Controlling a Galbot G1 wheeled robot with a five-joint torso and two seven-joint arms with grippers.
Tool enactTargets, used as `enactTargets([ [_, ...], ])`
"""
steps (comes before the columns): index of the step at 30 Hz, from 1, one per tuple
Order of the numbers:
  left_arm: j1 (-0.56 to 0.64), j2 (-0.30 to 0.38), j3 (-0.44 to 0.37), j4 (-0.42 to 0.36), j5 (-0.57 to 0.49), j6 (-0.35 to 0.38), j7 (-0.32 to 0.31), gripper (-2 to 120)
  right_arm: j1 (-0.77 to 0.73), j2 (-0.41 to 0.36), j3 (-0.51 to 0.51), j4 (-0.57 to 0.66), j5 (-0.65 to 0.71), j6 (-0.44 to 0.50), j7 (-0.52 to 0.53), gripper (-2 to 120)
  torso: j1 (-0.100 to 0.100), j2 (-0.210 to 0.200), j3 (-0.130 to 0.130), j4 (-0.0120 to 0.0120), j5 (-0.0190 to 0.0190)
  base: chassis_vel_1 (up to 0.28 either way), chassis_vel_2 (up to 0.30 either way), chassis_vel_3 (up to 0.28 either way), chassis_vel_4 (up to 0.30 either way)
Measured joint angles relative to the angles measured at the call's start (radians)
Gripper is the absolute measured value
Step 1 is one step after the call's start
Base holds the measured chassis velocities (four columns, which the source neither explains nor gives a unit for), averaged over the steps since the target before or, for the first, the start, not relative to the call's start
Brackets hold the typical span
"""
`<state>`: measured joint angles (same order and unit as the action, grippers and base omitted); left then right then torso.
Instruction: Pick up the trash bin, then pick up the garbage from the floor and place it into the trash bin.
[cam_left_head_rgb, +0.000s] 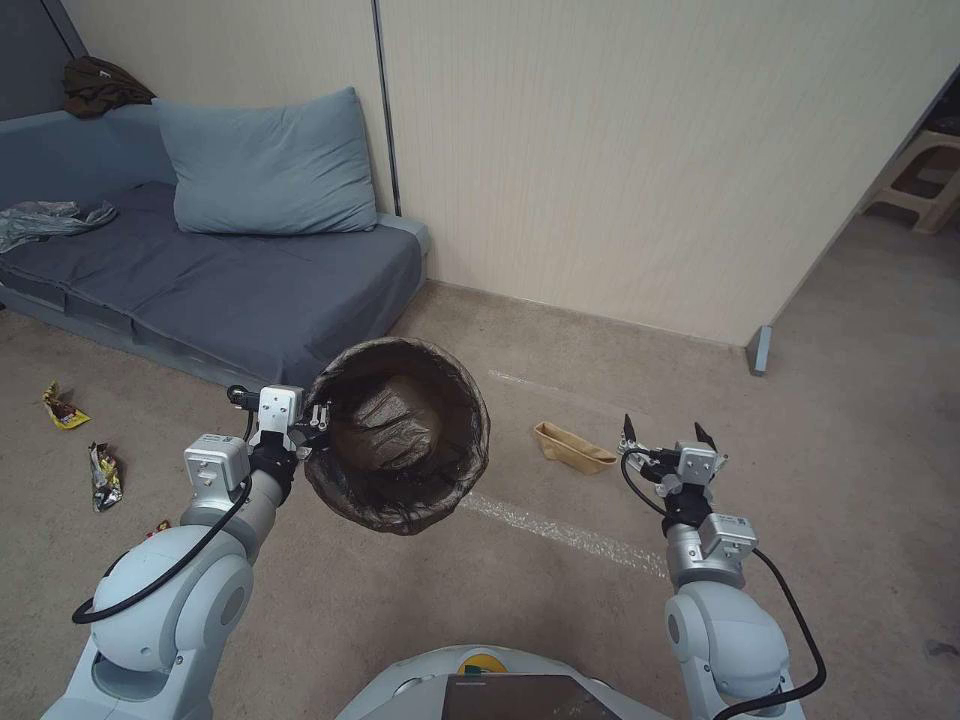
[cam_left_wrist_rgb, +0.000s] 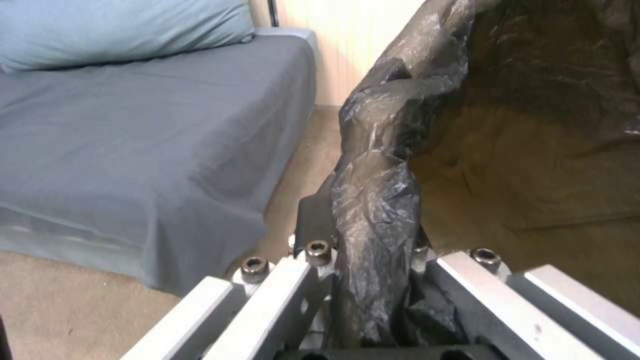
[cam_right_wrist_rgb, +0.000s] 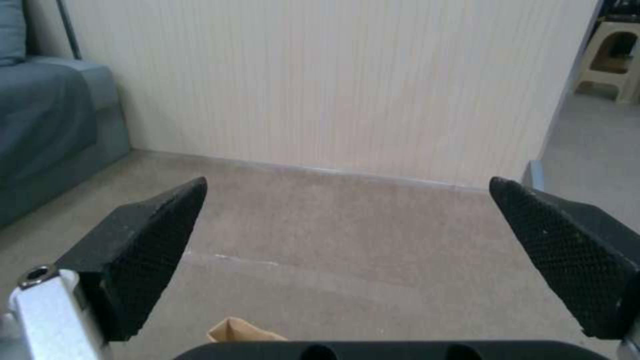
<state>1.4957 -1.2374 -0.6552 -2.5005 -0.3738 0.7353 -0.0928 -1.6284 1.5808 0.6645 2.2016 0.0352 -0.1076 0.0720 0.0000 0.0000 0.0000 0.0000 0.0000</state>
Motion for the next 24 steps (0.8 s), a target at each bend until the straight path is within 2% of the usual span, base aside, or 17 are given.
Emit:
enactTargets([
  [17, -0.003, -0.003, -0.004, 0.001, 0.003, -0.001, -0.001, 0, 0.005, -0.019, 0.004, 0.01, -0.017, -0.021, -0.005, 100, 0.0, 0.0, 0.0, -0.0001, 0.0, -0.078, 0.07, 0.073, -0.077],
  [21, -0.003, -0.006, -0.005, 0.001, 0.004, -0.003, -0.001, 0, 0.018, -0.065, 0.009, 0.031, -0.013, -0.077, -0.009, 100, 0.0, 0.0, 0.0, 0.0, 0.0, 0.0, 0.0, 0.0, 0.0],
  [23, -0.004, -0.007, -0.007, 0.001, 0.005, -0.005, -0.001, 0, 0.047, -0.127, 0.015, 0.056, 0.007, -0.214, -0.008, 100, 0.0, 0.0, 0.0, 0.0, 0.0002, 0.0, 0.0, 0.0, 0.0],
  [24, -0.004, -0.007, -0.007, 0.001, 0.005, -0.005, -0.001, 0, 0.047, -0.127, 0.015, 0.056, 0.007, -0.214, -0.008, 100, 0.0, 0.0, 0.0, 0.0, 0.0002, 0.0, 0.0, 0.0, 0.0],
])
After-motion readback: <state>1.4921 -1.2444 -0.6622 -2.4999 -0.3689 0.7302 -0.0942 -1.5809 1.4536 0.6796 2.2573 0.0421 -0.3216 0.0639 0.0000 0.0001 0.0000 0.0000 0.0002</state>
